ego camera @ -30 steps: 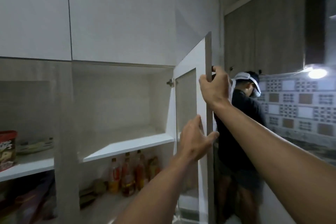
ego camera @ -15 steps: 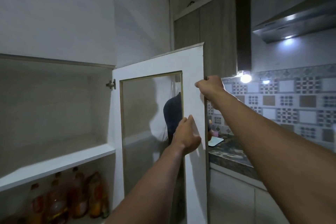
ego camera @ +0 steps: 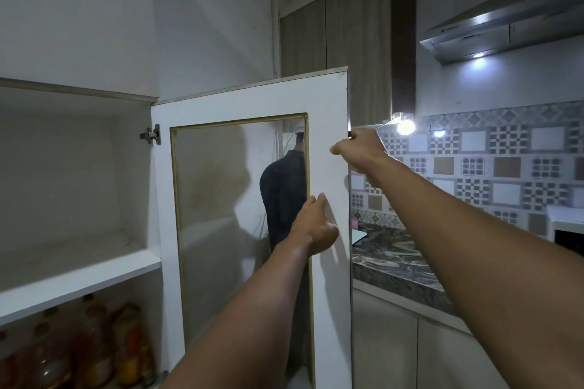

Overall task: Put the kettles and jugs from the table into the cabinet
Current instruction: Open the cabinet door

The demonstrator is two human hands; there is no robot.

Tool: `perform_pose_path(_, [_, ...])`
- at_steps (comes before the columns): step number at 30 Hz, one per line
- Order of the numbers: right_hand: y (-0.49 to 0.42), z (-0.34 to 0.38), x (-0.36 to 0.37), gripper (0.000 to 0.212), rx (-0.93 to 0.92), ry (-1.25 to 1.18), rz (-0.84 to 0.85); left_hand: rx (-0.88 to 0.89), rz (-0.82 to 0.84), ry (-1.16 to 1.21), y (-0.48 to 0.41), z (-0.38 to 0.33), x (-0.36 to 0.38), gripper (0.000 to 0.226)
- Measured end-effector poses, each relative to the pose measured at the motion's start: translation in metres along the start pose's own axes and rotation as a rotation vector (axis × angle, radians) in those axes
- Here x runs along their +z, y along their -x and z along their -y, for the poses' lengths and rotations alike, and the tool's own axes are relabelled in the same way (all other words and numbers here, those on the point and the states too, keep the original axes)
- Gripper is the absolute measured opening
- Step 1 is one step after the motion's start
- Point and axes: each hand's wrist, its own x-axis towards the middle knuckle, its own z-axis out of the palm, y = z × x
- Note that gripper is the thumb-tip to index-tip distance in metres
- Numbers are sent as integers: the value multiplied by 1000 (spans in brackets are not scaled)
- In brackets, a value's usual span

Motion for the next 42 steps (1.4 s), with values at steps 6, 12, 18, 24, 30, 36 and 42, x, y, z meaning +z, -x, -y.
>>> perform_pose_path(6, [38, 27, 34, 54, -161, 270, -330, -22, -110, -111, 24, 28, -47, 82])
perform_pose_path(12, [118, 58, 122, 51, -313, 370, 12, -172, -279, -281, 99, 92, -139, 79])
perform_pose_path(18, [198, 92, 246, 50, -381, 294, 264, -375, -430, -423, 198, 177, -243, 79])
perform_pose_path(24, [289, 146, 392, 59, -522, 188, 575, -746, -637, -584, 323, 246, -338, 77])
perform_pose_path(30, [388, 199, 522, 65, -760, 22, 892, -1057, -787, -674, 435, 311, -401, 77])
perform_pose_path(36, [469, 228, 617, 62, -1002, -134, 1204, -1387, -1055, -667, 524, 358, -420, 74])
perform_pose_path(42, [536, 215, 690, 73, -1155, -126, 1490, -1742, -1251, -566, 582, 401, -380, 72])
